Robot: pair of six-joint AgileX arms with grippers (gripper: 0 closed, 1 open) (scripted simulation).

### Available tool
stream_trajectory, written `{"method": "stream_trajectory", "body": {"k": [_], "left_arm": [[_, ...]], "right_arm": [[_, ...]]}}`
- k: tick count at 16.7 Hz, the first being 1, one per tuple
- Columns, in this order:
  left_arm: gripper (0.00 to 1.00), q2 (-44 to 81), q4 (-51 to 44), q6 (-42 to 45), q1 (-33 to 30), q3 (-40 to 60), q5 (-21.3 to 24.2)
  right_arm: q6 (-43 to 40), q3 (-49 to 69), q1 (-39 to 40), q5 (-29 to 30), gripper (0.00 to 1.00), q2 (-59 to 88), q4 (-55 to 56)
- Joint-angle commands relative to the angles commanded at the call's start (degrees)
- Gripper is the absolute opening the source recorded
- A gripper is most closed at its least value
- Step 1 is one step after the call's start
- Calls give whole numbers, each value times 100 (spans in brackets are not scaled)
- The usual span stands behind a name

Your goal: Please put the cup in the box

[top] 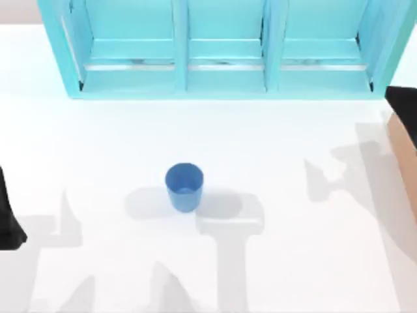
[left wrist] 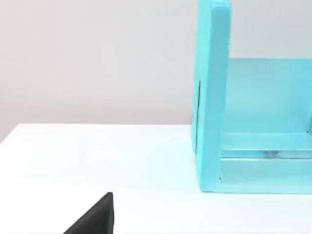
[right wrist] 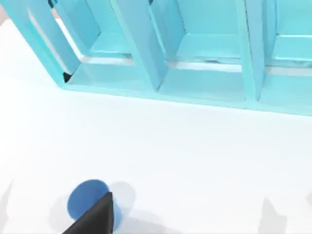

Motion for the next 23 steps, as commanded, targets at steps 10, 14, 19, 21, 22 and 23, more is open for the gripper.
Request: {"method": "stream_trajectory", "body": {"k": [10, 14, 19, 21, 22, 23], "left_arm": [[100, 0, 0, 0, 0, 0, 0], [100, 0, 0, 0, 0, 0, 0], [100, 0, 0, 0, 0, 0, 0], [100, 0, 0, 0, 0, 0, 0], [100, 0, 0, 0, 0, 0, 0], [100, 0, 0, 0, 0, 0, 0]], "right_arm": [[2007, 6374, 2136, 214, 100, 6155, -3890], [2686, 8022, 2563, 533, 100, 7971, -4947], [3343, 9744, 2783, 1039, 100, 9593, -5718], [3526, 10221, 2811, 1217, 100, 9989, -5887], [3598, 10395, 2819, 1292, 100, 10129, -5948], [3657, 10534, 2824, 1355, 100, 10243, -5996]]}}
